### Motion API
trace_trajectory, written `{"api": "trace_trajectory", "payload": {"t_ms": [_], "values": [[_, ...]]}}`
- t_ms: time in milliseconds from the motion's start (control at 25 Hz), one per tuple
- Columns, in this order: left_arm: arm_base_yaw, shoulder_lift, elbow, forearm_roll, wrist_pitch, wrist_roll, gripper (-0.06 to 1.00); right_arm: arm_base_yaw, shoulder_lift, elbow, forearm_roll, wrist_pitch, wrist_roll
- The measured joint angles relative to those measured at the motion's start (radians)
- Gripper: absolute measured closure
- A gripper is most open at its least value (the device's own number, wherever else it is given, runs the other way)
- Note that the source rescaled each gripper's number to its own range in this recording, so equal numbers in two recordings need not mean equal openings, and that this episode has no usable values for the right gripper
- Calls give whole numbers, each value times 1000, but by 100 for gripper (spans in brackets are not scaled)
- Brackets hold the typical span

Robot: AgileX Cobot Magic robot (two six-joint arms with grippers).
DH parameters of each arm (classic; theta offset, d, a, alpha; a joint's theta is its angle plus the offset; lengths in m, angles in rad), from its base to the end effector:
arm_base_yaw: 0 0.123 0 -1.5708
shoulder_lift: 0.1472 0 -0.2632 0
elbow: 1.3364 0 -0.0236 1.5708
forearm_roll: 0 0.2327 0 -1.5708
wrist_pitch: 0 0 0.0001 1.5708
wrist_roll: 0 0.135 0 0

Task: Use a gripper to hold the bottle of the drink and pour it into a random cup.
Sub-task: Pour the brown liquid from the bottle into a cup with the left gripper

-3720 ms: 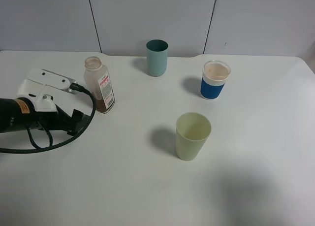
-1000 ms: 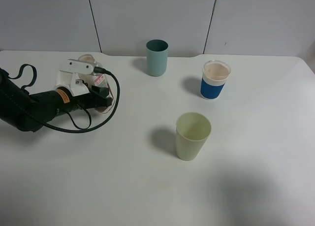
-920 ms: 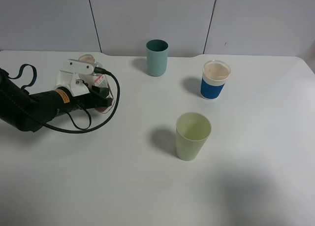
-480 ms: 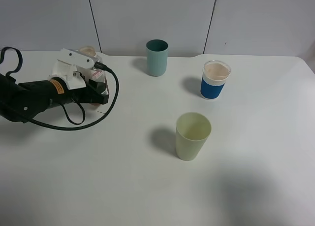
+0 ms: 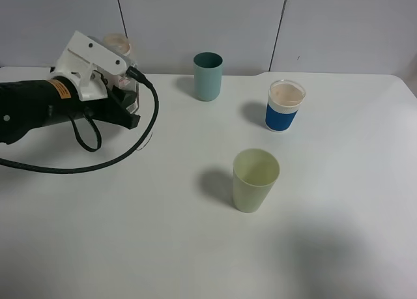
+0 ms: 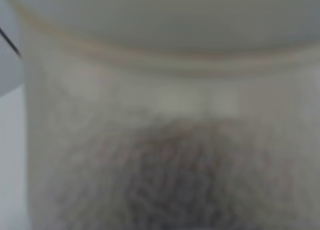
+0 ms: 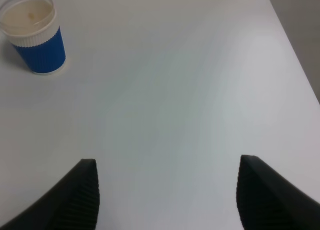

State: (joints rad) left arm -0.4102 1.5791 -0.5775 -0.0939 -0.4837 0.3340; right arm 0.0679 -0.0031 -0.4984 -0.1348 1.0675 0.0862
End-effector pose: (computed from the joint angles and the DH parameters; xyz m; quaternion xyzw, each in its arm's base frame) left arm 0.2994 -0.1238 0.1565 0.2622 0.8004 -0.0246 0.5385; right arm 0.0401 -0.0132 0.2482 0.0107 0.8526 -0.0272 0.5217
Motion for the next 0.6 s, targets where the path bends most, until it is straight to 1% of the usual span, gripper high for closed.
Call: {"api": "trace_trajectory", "payload": {"t_ms": [120,280,480,600], "values": [[-45,-37,0,-127,29,148,90,0,0,0,0,0,0],[-120,-55,0,-327,37,365,90,0,0,0,0,0,0],[-230,-55,0,-626,33,699,90,0,0,0,0,0,0],[-300,-55,0,-806,3,899,90,0,0,0,0,0,0]]}}
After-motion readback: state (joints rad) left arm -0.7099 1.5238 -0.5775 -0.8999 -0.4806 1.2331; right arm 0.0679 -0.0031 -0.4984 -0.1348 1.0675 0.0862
